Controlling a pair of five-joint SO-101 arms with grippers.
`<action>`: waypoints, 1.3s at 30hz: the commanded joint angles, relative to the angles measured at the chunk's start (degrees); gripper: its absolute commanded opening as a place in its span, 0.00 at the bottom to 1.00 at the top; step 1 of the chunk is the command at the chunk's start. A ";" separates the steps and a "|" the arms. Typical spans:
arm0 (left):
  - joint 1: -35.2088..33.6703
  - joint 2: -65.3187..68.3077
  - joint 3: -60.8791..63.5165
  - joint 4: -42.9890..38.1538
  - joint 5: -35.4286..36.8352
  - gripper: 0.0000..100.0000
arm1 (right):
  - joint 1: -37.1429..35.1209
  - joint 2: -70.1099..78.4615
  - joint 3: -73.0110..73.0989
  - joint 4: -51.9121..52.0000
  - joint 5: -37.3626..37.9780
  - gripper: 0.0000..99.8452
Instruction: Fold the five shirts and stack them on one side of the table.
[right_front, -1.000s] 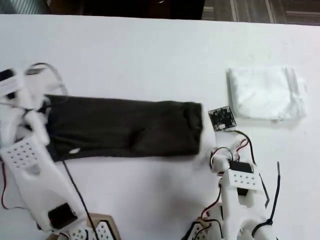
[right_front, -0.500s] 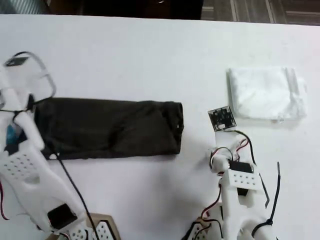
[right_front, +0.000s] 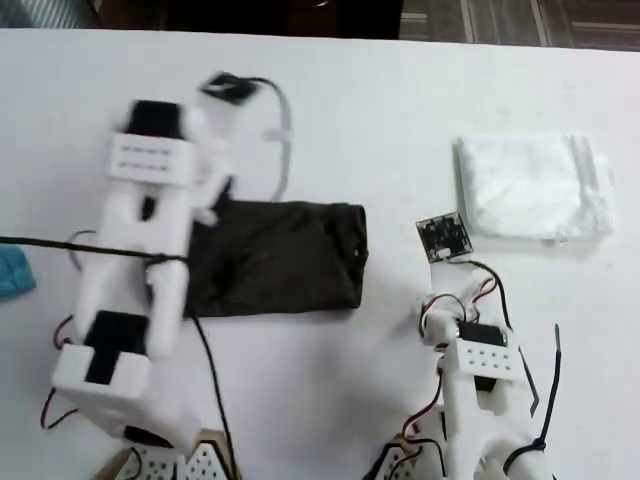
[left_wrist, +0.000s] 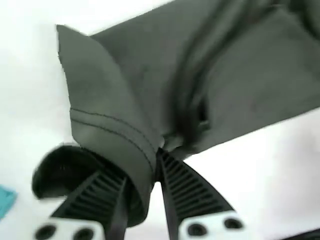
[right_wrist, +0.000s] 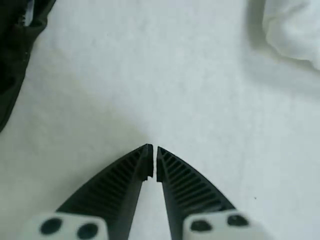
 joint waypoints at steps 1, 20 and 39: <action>7.82 -3.34 -0.13 -1.23 2.73 0.03 | 0.57 -1.98 -0.26 -1.01 -0.44 0.02; 19.60 7.91 -0.13 -17.05 5.01 0.03 | 0.57 -1.98 -0.26 -1.10 -0.44 0.02; 22.95 9.41 0.31 -21.98 5.01 0.09 | 0.22 -1.98 -0.26 -1.10 -0.44 0.02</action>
